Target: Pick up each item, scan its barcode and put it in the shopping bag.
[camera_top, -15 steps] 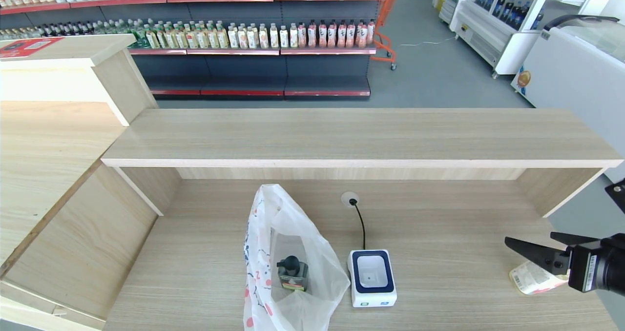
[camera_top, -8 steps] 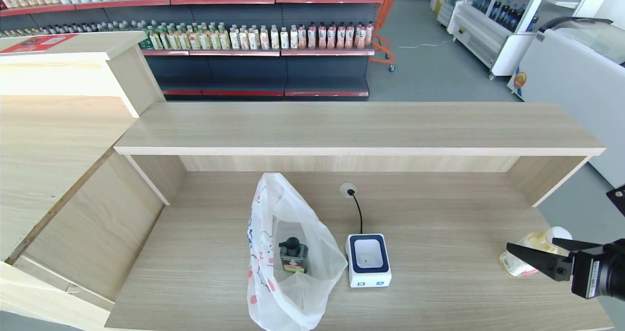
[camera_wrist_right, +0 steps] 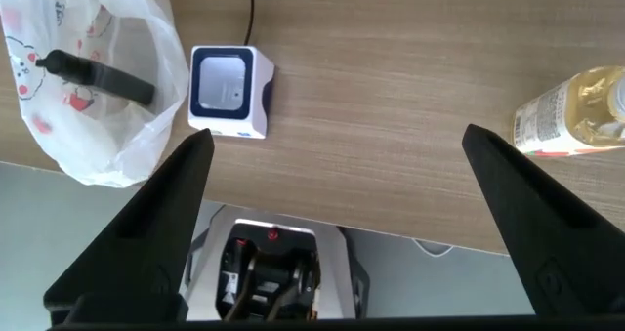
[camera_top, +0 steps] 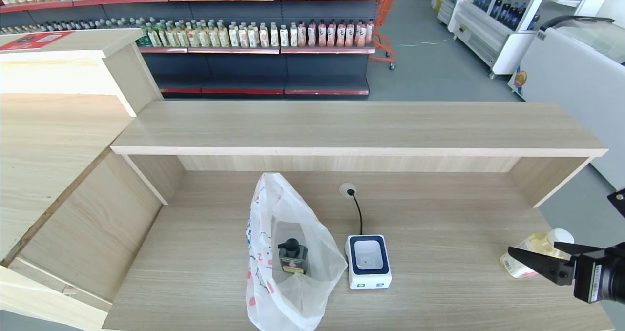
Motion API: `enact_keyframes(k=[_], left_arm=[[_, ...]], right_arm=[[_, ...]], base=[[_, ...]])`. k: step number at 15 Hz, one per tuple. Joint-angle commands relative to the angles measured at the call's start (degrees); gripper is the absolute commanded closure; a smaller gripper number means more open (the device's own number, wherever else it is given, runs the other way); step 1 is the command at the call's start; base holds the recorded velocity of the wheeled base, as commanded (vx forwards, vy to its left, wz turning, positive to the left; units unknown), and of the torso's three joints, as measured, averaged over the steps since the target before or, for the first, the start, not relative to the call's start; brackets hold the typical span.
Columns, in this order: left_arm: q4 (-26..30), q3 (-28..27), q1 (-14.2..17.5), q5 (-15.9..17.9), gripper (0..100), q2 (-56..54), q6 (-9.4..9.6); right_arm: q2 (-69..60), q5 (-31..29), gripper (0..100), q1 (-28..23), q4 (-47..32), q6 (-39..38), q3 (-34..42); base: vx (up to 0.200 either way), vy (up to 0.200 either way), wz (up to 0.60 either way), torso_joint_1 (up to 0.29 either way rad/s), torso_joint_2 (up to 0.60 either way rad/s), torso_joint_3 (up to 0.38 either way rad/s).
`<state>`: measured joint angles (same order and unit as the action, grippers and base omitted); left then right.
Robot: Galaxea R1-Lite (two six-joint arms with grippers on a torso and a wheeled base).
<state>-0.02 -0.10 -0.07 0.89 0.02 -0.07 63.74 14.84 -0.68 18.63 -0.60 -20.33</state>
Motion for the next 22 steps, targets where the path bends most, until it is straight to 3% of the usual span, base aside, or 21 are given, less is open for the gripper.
enact_keyframes(k=[1, 6, 9, 13, 18, 22], left_arm=[[0.0, 0.0, 0.1, 0.0, 0, 0.0, -0.10], [-0.1, 0.0, 0.1, 0.0, 0, 0.0, -0.45], [-0.1, 0.0, 0.1, 0.1, 0, 0.0, -0.37], [-0.2, 0.0, 0.1, -0.1, 0, 0.0, -1.42], [-0.1, 0.0, 0.1, 0.0, 0, 0.0, -0.98], [-0.1, 0.0, 0.1, 0.1, 0, 0.0, -0.72]], right_arm=[[-0.2, 0.0, 0, -0.4, 0.0, 0.0, 0.2], [-0.6, 0.0, 0, -1.1, -1.8, -0.1, 0.5], [-1.7, 0.1, 0, -1.1, -4.2, -0.1, 0.4], [-2.0, 0.2, 0, -1.1, -5.2, -0.1, 0.6], [-2.1, 0.2, 0, -1.1, -5.3, -0.7, 1.0], [-1.9, 0.1, 0, -1.3, -5.2, -2.0, 0.9]], base=[[0.000, -0.200, 0.00, -0.007, 0.00, 0.002], [0.000, -0.200, 0.00, 0.006, 0.00, 0.001], [0.000, 0.000, 0.00, 0.000, 0.00, 0.000], [-0.200, 0.000, 0.00, -0.002, 0.00, 0.002], [-0.200, 0.000, 0.00, 0.005, 0.01, 0.002], [0.000, 0.000, 0.00, 0.000, 0.00, 0.000]])
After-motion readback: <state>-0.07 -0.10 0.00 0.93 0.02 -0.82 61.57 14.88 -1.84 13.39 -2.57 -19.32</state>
